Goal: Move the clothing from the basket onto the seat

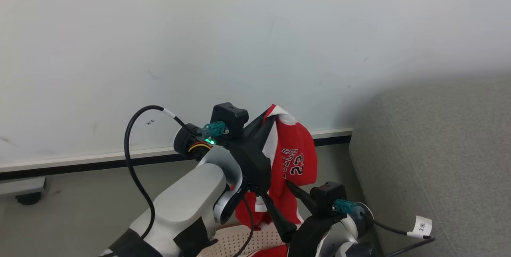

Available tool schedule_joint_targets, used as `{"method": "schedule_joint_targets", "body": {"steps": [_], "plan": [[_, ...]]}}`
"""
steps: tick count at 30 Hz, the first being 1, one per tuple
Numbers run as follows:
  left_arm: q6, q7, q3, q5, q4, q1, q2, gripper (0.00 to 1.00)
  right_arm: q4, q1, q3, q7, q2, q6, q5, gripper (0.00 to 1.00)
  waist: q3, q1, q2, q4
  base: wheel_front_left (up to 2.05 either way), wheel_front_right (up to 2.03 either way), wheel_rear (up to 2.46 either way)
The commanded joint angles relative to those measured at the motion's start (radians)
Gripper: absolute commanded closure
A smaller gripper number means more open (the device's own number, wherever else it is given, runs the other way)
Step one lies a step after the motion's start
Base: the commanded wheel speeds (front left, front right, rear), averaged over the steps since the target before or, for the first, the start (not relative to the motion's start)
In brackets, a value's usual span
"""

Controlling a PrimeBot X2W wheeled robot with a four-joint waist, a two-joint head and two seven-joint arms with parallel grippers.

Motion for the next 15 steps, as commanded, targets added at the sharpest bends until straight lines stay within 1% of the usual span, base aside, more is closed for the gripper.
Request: {"method": "schedule_joint_targets", "body": {"steps": [1,9,15], "plan": [[0.007,0.001,-0.012,-0.013,-0.009,-0.016,0.0,1.0,0.015,-0.016,0.006,-0.007,-0.001,0.0,0.017,0.0,0.0,0.0,0.0,0.012,0.0,0.0,0.0],[0.034,0.021,-0.091,-0.092,-0.11,-0.054,0.0,1.0,0.103,-0.065,-0.002,-0.04,-0.001,0.0,0.085,0.0,-0.001,0.0,0.0,0.055,0.0,0.0,0.0],[0.056,0.053,-0.152,-0.154,-0.192,-0.05,0.0,1.0,0.143,-0.087,-0.018,-0.067,-0.001,0.0,0.101,0.0,-0.004,0.0,0.0,0.074,0.0,0.0,0.0]]}}
